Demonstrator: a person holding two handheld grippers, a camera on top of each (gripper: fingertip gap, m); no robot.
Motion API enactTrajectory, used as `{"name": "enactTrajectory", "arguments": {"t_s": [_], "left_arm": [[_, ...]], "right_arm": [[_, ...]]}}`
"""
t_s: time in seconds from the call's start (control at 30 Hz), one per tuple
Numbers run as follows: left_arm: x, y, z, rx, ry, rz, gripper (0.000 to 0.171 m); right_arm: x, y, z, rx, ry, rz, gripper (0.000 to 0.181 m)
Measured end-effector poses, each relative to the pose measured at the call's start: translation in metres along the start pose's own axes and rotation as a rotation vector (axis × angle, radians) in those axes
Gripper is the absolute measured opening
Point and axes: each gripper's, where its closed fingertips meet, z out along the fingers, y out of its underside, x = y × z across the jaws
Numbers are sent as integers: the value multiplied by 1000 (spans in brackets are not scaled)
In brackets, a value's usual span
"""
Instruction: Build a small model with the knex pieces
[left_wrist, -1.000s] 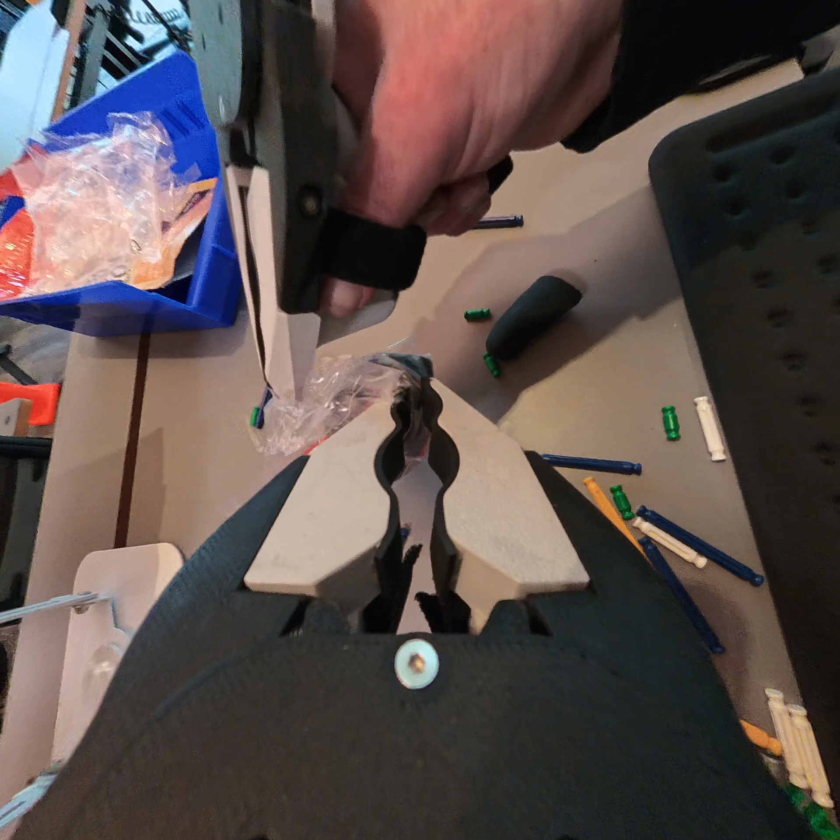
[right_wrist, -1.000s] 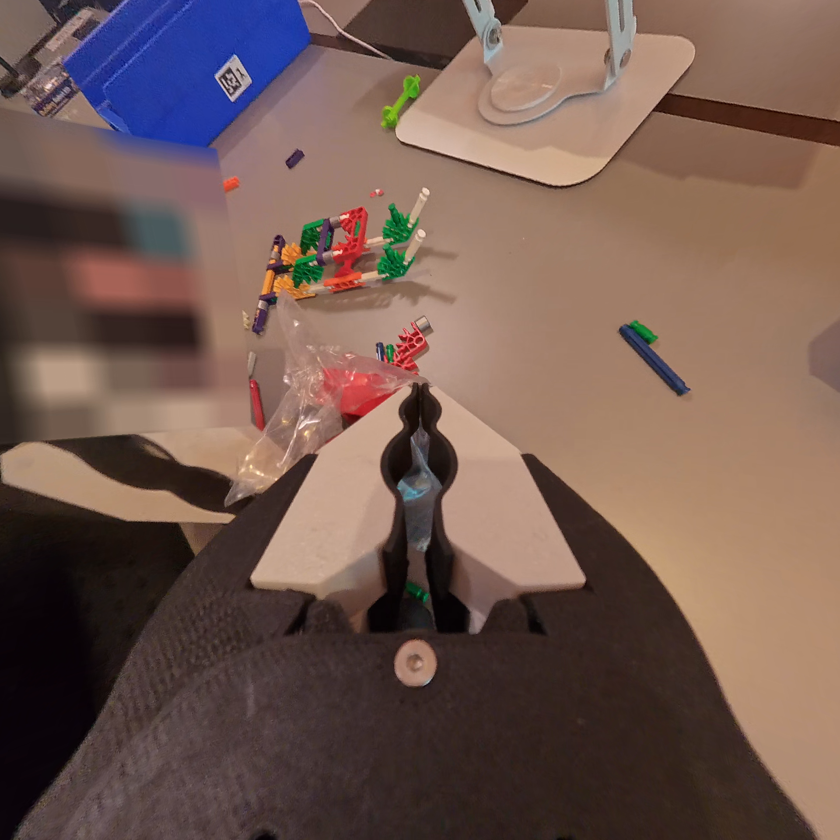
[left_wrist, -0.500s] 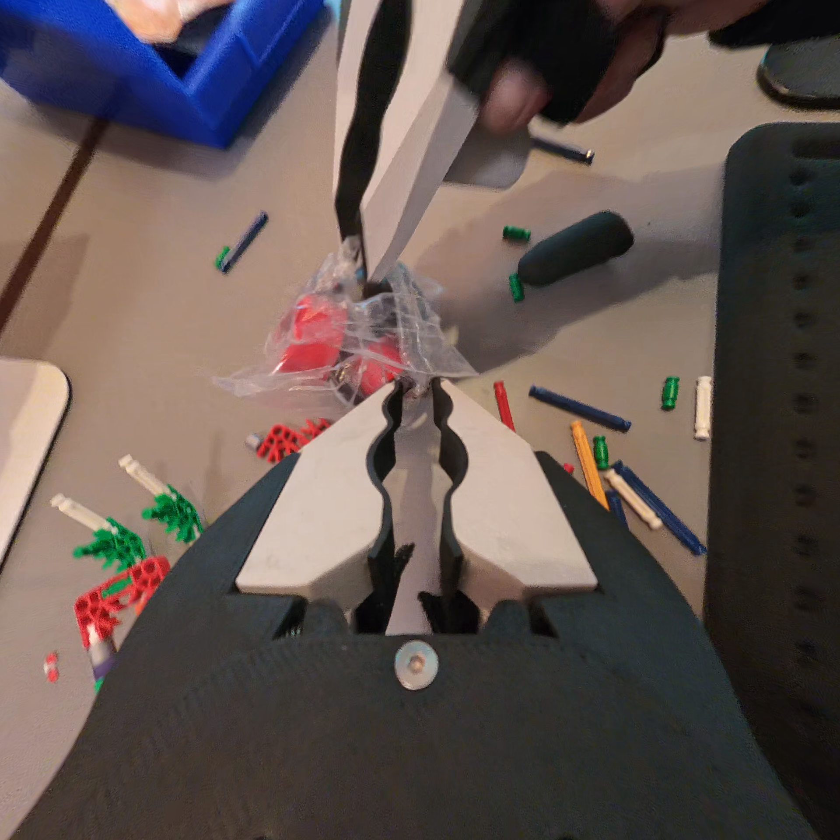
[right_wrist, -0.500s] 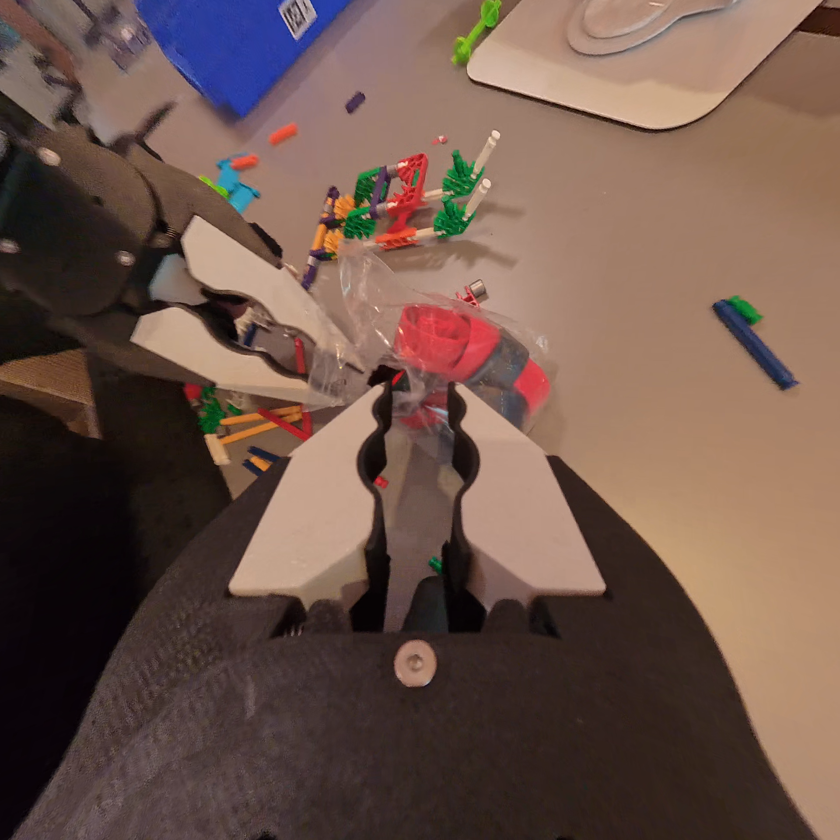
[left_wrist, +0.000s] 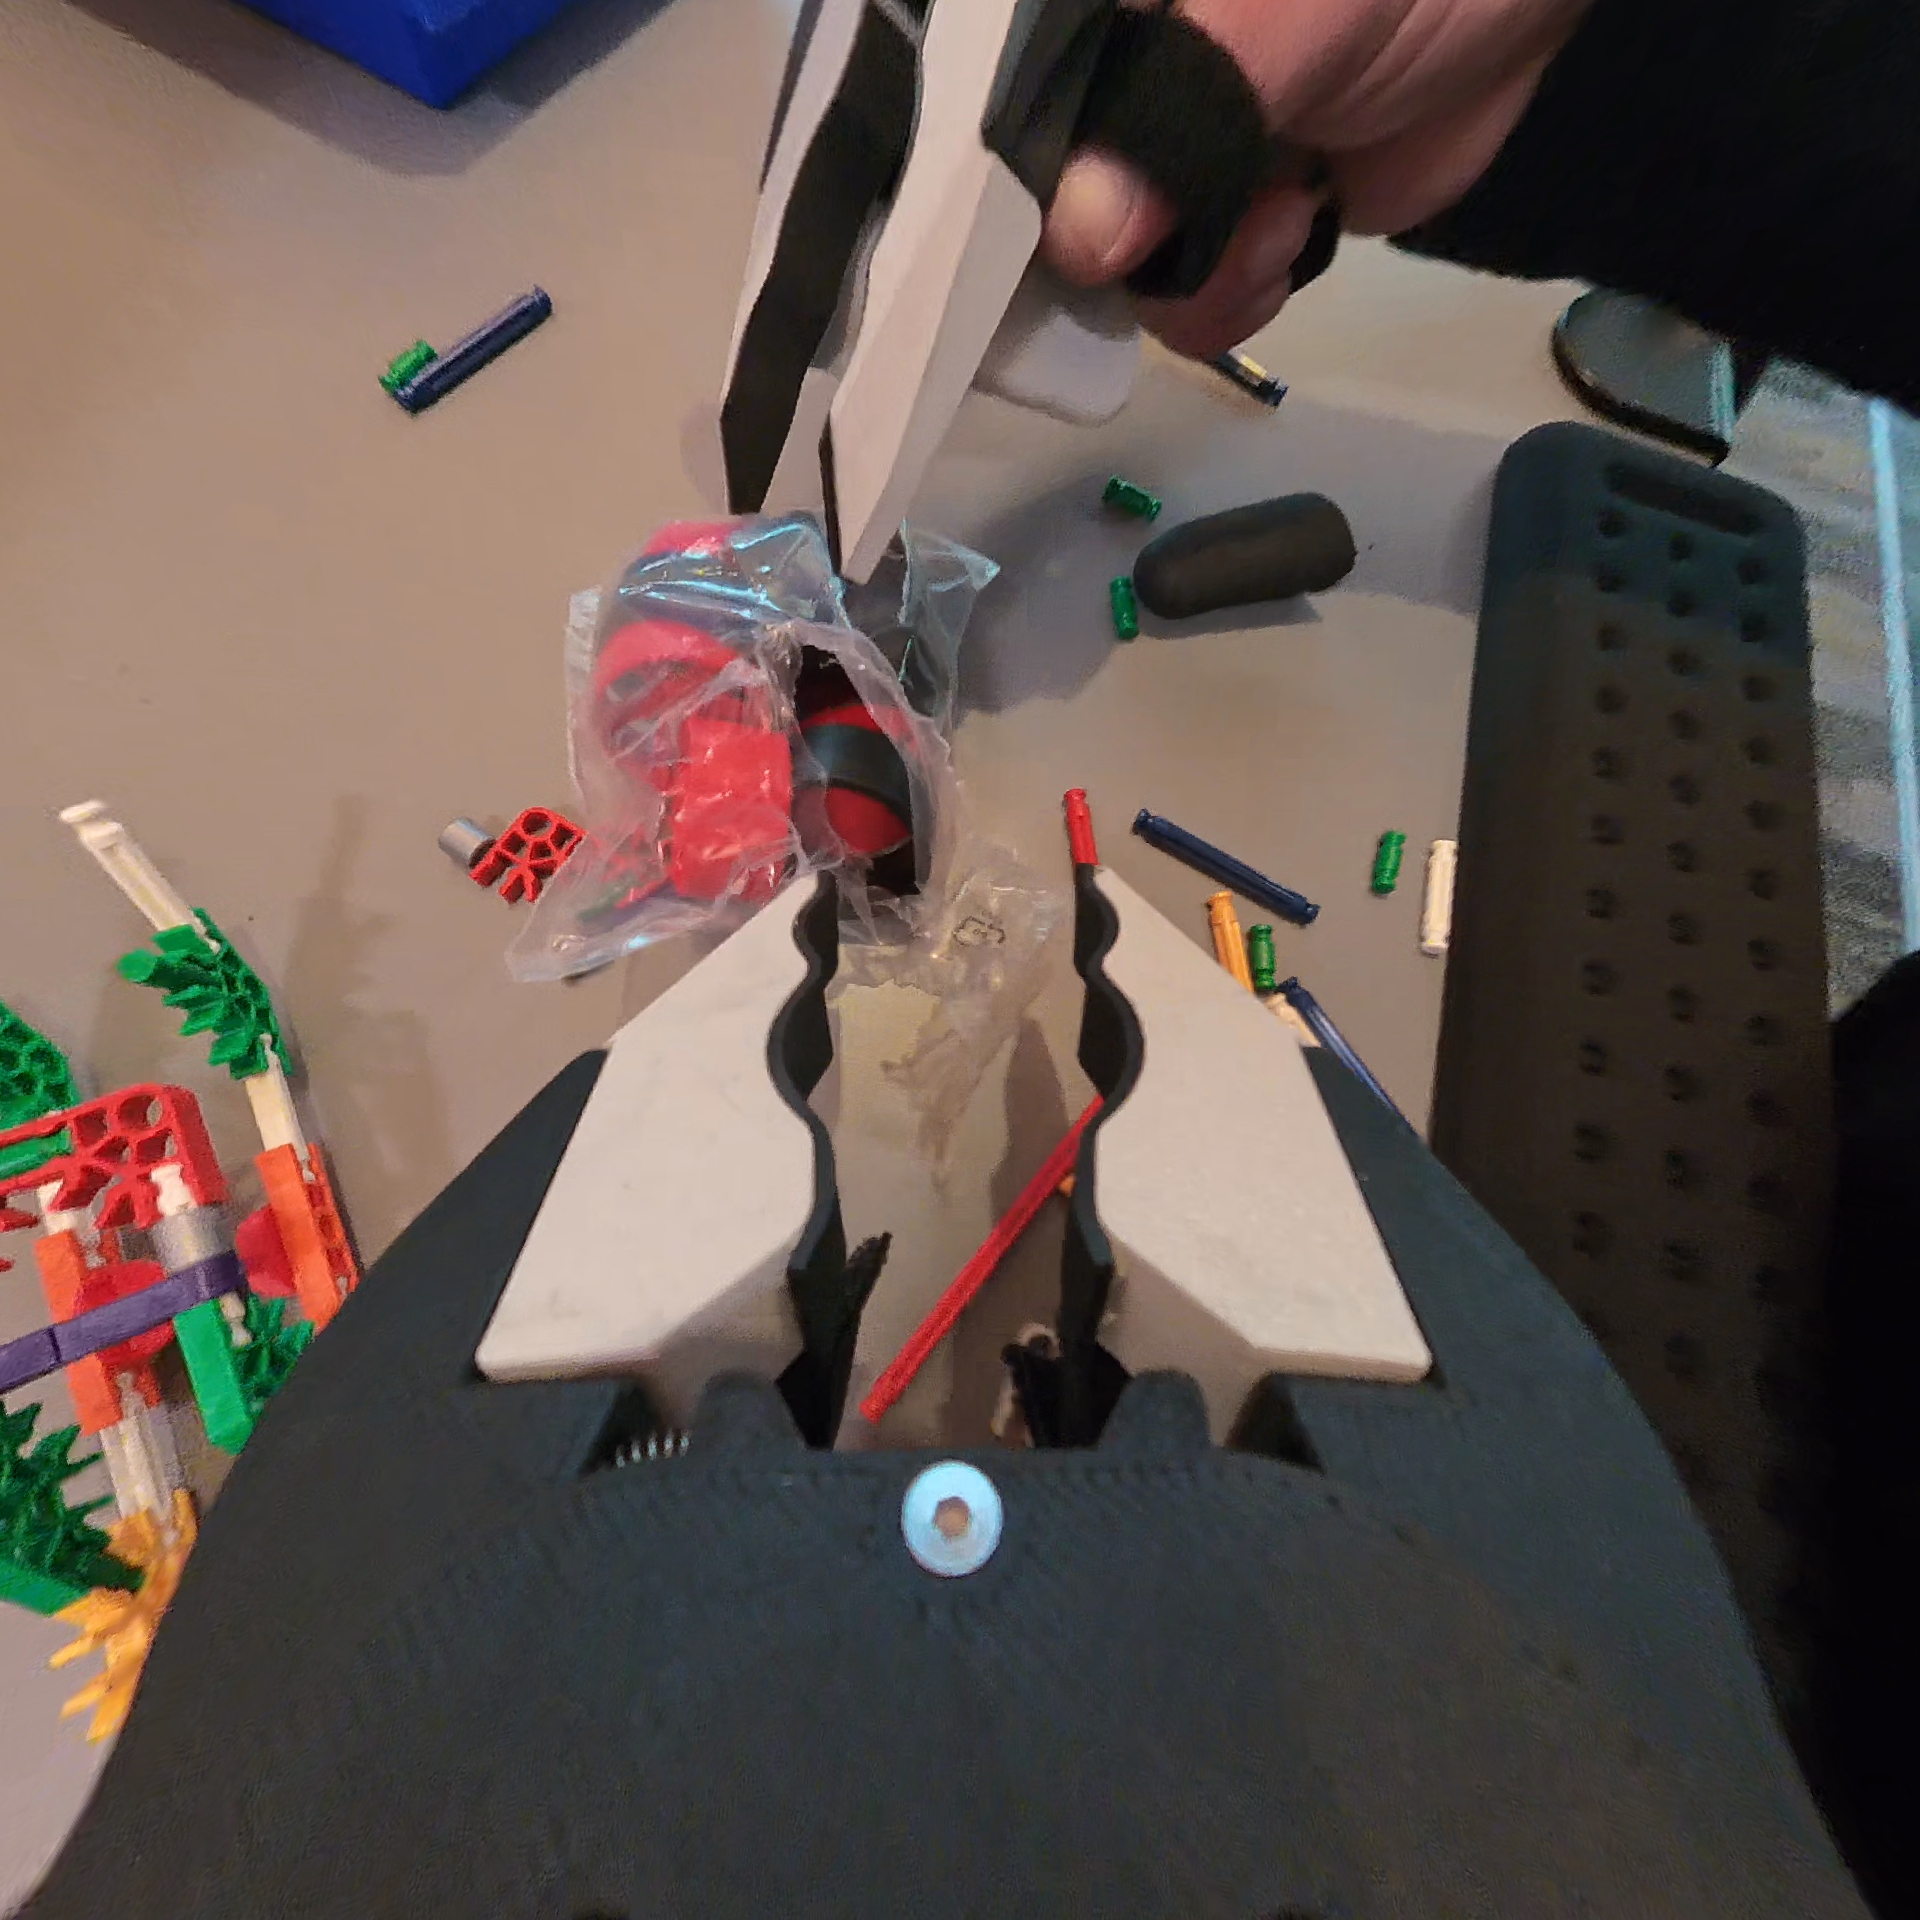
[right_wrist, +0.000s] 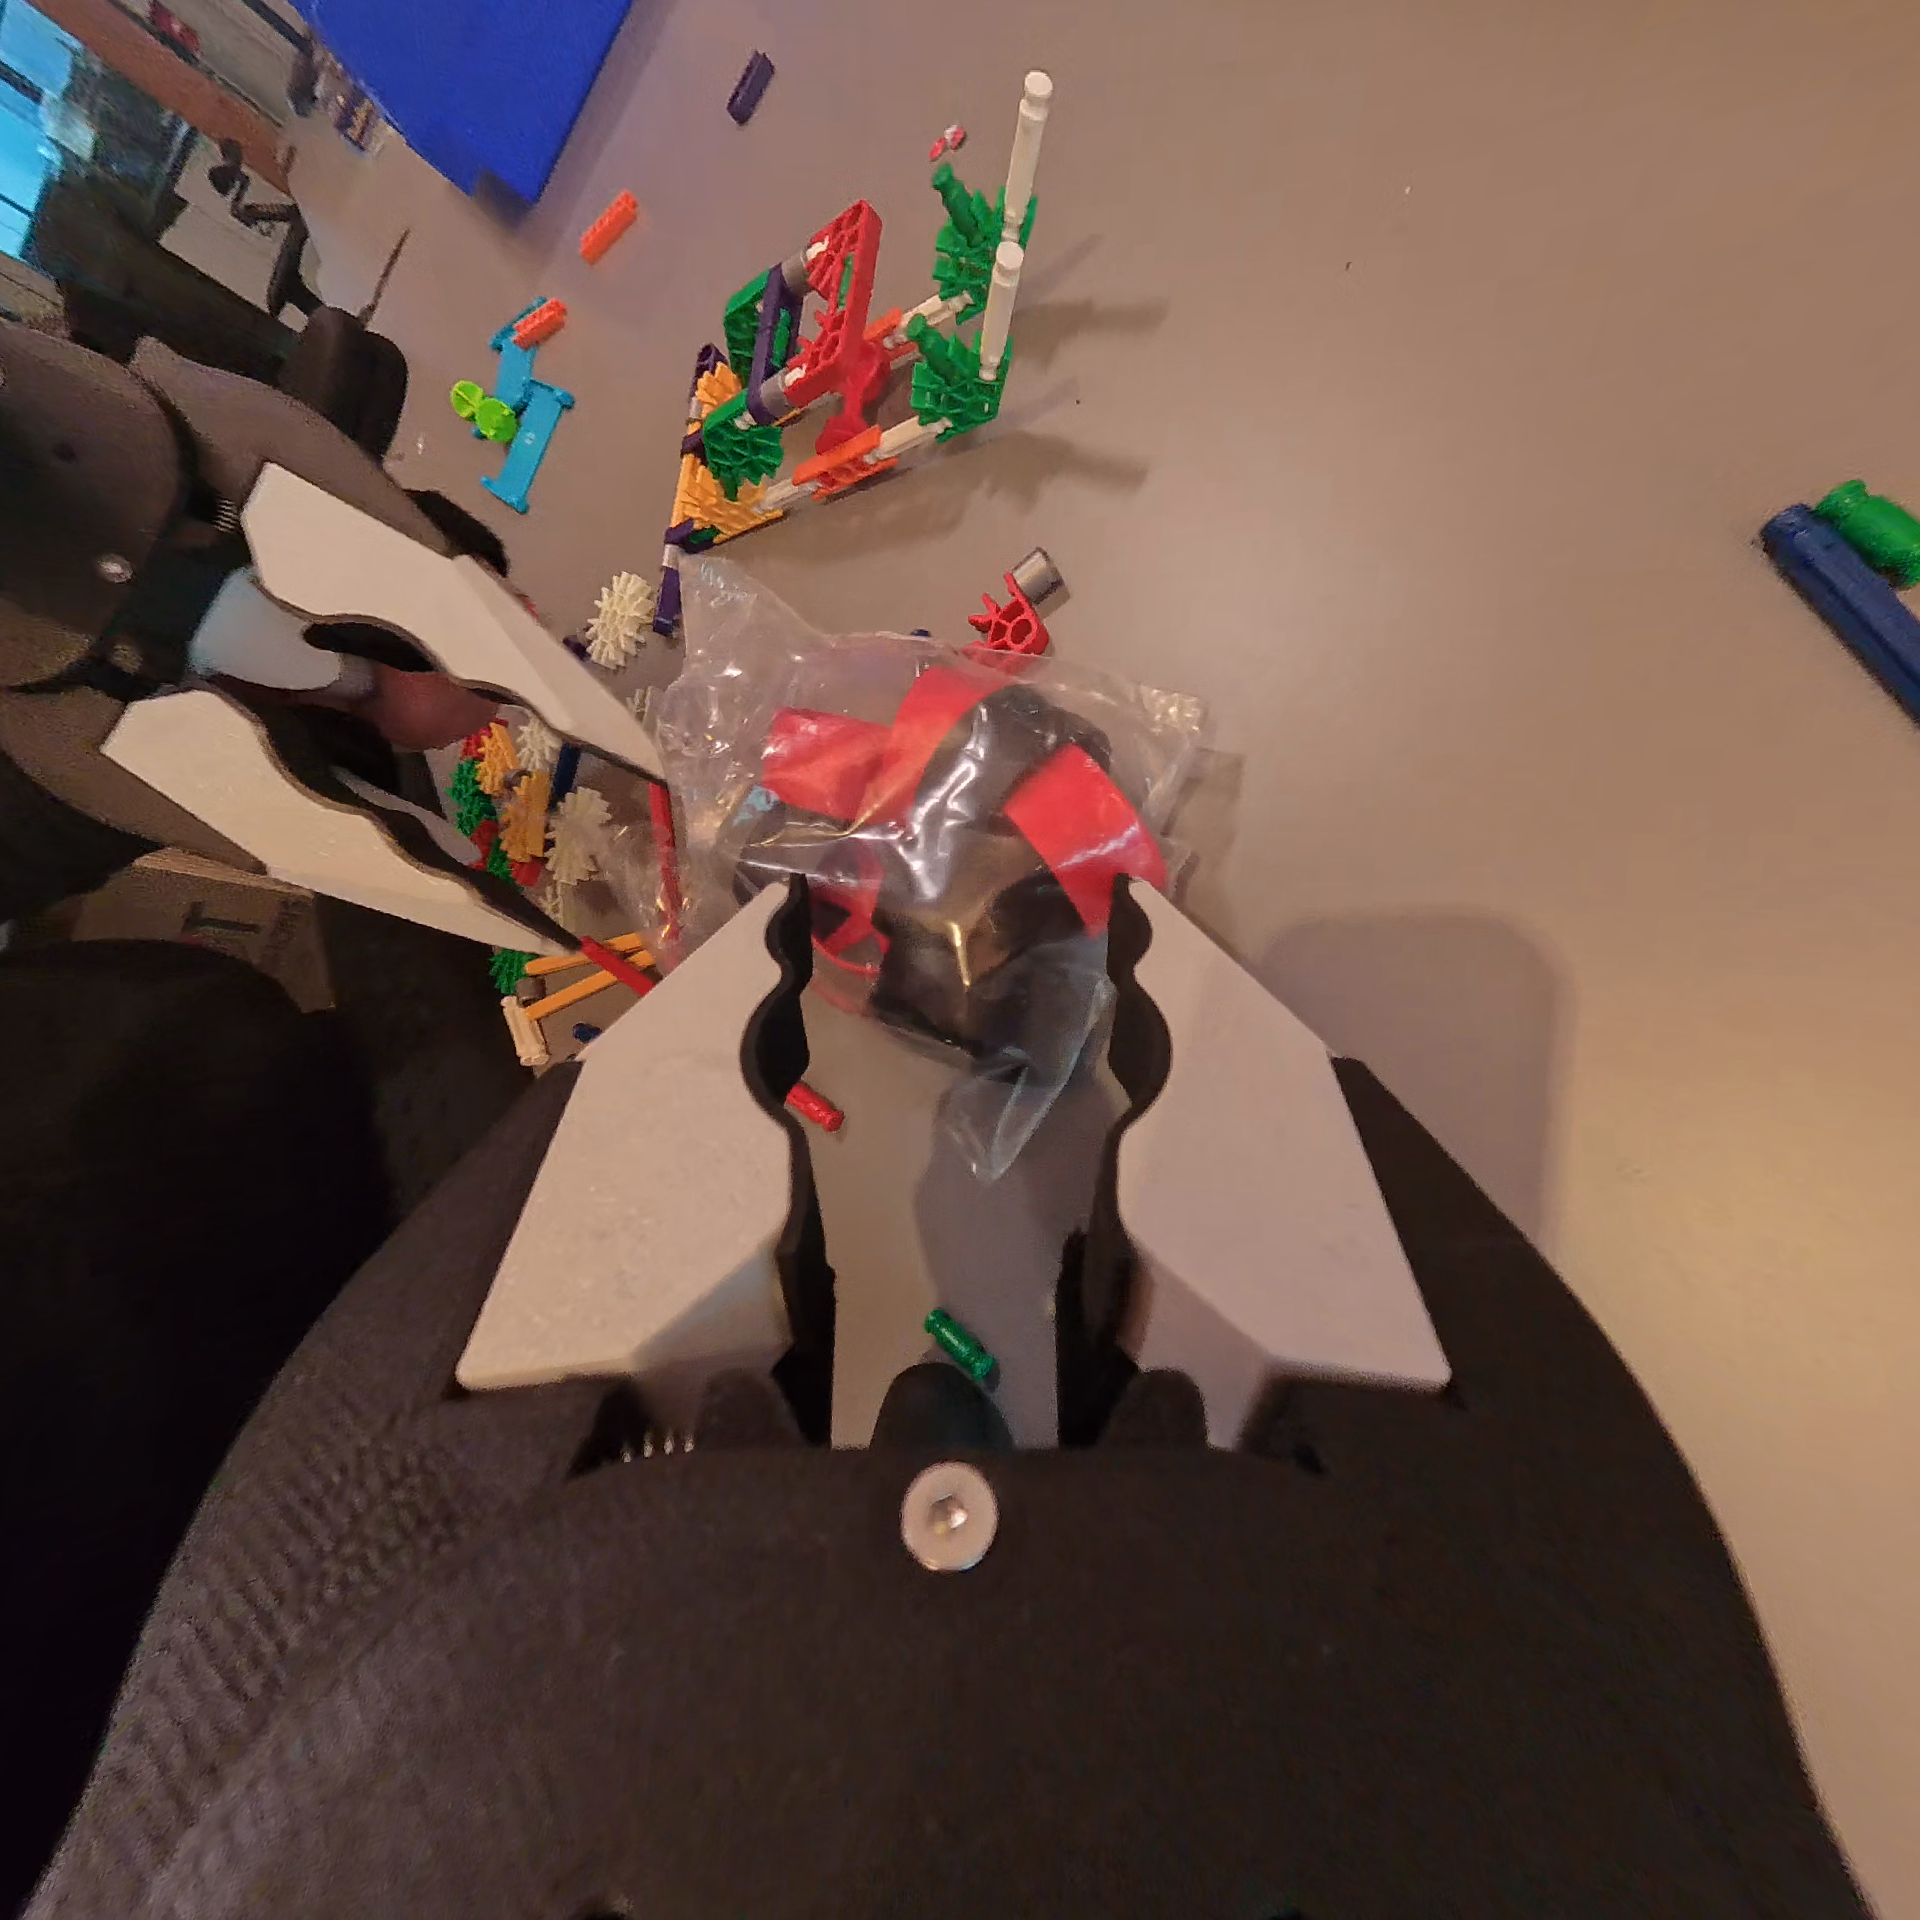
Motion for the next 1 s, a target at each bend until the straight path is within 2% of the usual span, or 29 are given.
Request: {"name": "enactTrajectory", "arguments": {"t_s": [0.13, 0.2, 0.27, 0.33, 0.4, 0.5, 0.7, 0.87, 0.9, 0.93, 1.0], "left_arm": [[-2, -3, -12, 44, -68, 52, 30], [7, -7, -5, 45, -43, 72, 26], [-6, 0, 5, -18, -127, 78, 28], [-13, 5, 14, -47, -131, 32, 29], [-23, 7, 18, -45, -169, -5, 25], [-26, 11, 24, -47, -170, -28, 35], [-22, 21, 33, -81, -79, -83, 34], [-13, 14, 23, 7, 6, -152, 32], [-13, 17, 21, 1, 11, -153, 24], [-13, 18, 18, 10, 26, -155, 6], [-17, 16, 10, 60, 38, -218, 0]], "right_arm": [[10, -2, -1, -12, 20, 13, 58], [9, 4, 4, -51, -19, 21, 53], [7, 9, 11, -78, -42, 25, 47], [0, 12, 15, -89, -95, 35, 35], [-4, 13, 16, -90, -106, 26, 34], [-10, 15, 13, -77, -123, 27, 23], [-15, 18, 6, -15, -119, 21, 5], [-18, 21, -5, 40, -127, 5, 0], [-17, 21, -10, 46, -99, -12, 0], [-13, 17, -20, 67, -69, -24, 0], [-16, 10, -40, 99, -73, -53, 0]]}}
